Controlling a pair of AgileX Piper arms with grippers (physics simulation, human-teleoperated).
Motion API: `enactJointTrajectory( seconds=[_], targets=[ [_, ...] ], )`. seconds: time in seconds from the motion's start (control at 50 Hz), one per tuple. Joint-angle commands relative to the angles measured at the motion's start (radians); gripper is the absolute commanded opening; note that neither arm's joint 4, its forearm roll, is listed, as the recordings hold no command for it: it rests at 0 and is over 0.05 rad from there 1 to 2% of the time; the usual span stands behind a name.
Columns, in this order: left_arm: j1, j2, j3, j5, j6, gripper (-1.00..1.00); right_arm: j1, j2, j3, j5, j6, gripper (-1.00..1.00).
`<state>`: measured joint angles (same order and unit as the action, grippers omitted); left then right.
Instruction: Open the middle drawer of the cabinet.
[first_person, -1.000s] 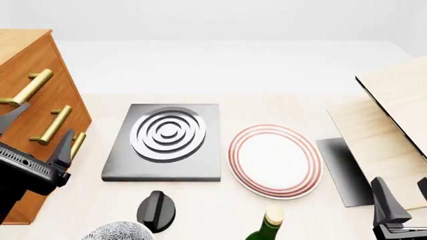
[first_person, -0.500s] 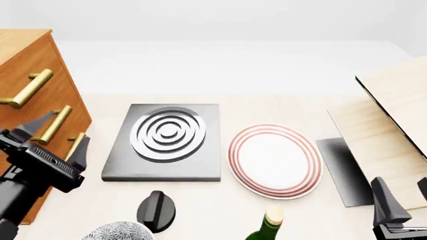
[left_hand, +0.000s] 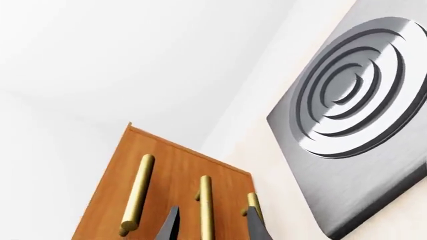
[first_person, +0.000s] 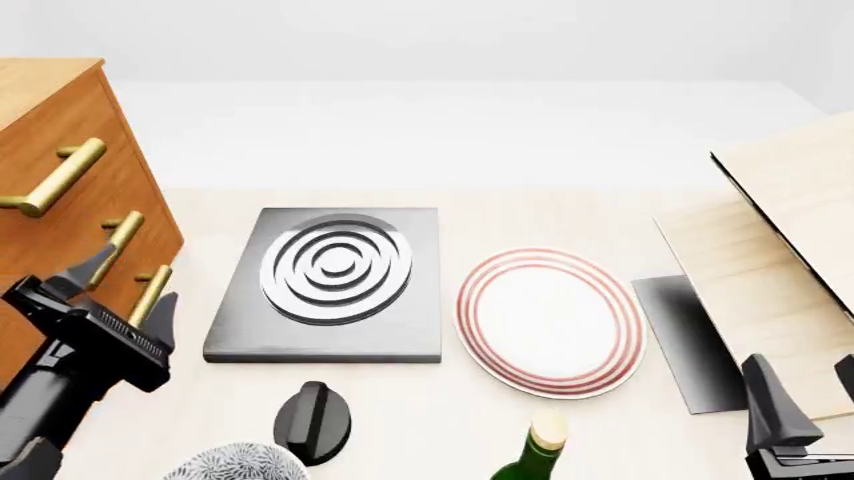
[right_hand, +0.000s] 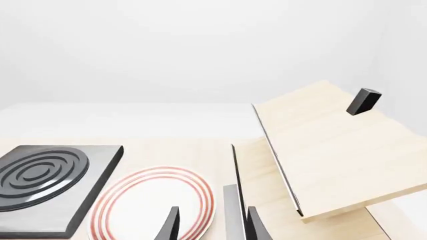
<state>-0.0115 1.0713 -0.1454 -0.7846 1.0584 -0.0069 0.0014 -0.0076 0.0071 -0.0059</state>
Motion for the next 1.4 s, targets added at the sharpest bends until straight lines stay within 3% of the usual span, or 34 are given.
enactJointTrajectory(
  seconds=[0.02,0.18,0.22,0.26,0.46,0.8,0.86,1.1,1.16,1.4],
  targets=[
    [0.024,0.057,0.027,-0.114,0.045,1.0,0.002,0.001,0.001,-0.002,0.001,1.0],
    [0.033,0.129,0.037,-0.203,0.067,1.0,0.002,0.001,0.001,-0.002,0.001,1.0],
    [0.052,0.169,0.046,-0.279,0.083,1.0,0.001,0.001,0.001,-0.002,0.002,1.0],
    [0.062,0.169,0.031,-0.254,0.068,1.0,0.002,0.001,0.001,-0.002,0.001,1.0],
    [0.098,0.258,0.048,-0.369,0.081,1.0,0.002,0.001,0.001,-0.002,0.001,1.0],
    [0.135,0.321,0.045,-0.401,0.067,1.0,0.001,0.001,0.001,-0.002,0.001,1.0],
    [0.164,0.312,0.024,-0.342,0.04,1.0,0.002,0.001,0.001,-0.002,0.001,1.0],
    [0.183,0.326,-0.004,-0.345,0.043,1.0,0.002,0.001,0.001,-0.002,0.001,1.0],
    [0.192,0.373,0.008,-0.429,0.085,1.0,0.002,0.001,0.001,-0.002,0.001,1.0],
    [0.196,0.399,-0.023,-0.434,0.108,1.0,0.002,0.001,0.001,-0.002,0.001,1.0]
  ],
)
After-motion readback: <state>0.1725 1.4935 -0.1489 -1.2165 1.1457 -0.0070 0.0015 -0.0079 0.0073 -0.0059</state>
